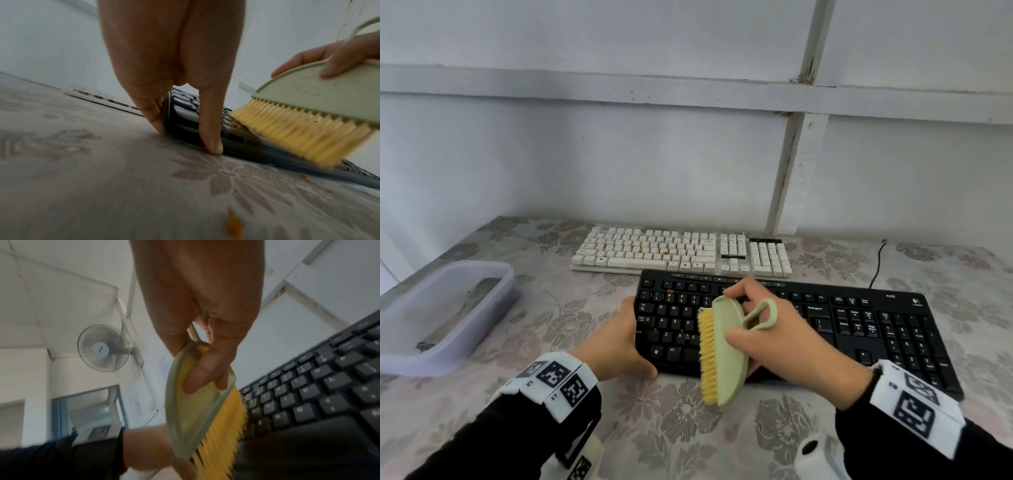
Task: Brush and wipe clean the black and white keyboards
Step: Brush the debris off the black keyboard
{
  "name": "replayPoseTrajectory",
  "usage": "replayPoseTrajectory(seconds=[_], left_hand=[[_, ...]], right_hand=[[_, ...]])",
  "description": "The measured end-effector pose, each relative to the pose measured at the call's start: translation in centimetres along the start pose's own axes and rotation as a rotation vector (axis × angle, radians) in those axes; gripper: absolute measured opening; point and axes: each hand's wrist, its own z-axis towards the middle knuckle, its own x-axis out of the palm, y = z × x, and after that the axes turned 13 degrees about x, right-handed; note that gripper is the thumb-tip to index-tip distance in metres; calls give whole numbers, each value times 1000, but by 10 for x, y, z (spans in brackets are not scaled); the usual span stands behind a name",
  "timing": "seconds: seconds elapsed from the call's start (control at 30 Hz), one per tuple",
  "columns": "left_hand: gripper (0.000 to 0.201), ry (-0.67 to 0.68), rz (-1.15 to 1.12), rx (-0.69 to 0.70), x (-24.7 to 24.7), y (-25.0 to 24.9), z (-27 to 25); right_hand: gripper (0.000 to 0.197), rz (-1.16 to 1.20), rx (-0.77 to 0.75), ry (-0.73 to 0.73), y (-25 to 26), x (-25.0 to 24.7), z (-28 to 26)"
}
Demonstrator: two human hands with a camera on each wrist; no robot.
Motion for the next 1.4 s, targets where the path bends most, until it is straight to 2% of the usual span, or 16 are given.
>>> replayPoseTrajectory(seconds=[0.13, 0.2, 0.37, 0.5, 0.7, 0.83, 1.03, 1.23, 1.4], left_hand=[[103, -4, 20, -5, 1, 0, 0], [100, -9, 34, -9, 1, 0, 0], [100, -10, 34, -16, 1, 2, 0], [100, -11, 43, -10, 0, 1, 0], [101, 5, 43, 19, -1, -1, -1], [100, 4, 34, 16, -1, -1, -1], [102, 7, -31, 13, -2, 2, 0], [99, 15, -55, -11, -2, 3, 0], [96, 39, -81, -21, -7, 2, -1]], right_hand=[[33, 167, -64, -177, 10, -14, 12], [35, 170, -78, -208, 11, -14, 17], [36, 34, -30, -117, -1, 2, 10], [33, 13, 27, -33, -2, 1, 0], [36, 118, -56, -233, 17, -11, 16], [33, 31, -42, -211, 11, 5, 16], [31, -37, 54, -71, 0, 15, -7], [32, 104, -51, -213, 19, -2, 8], [35, 73, -61, -261, 29, 5, 28]])
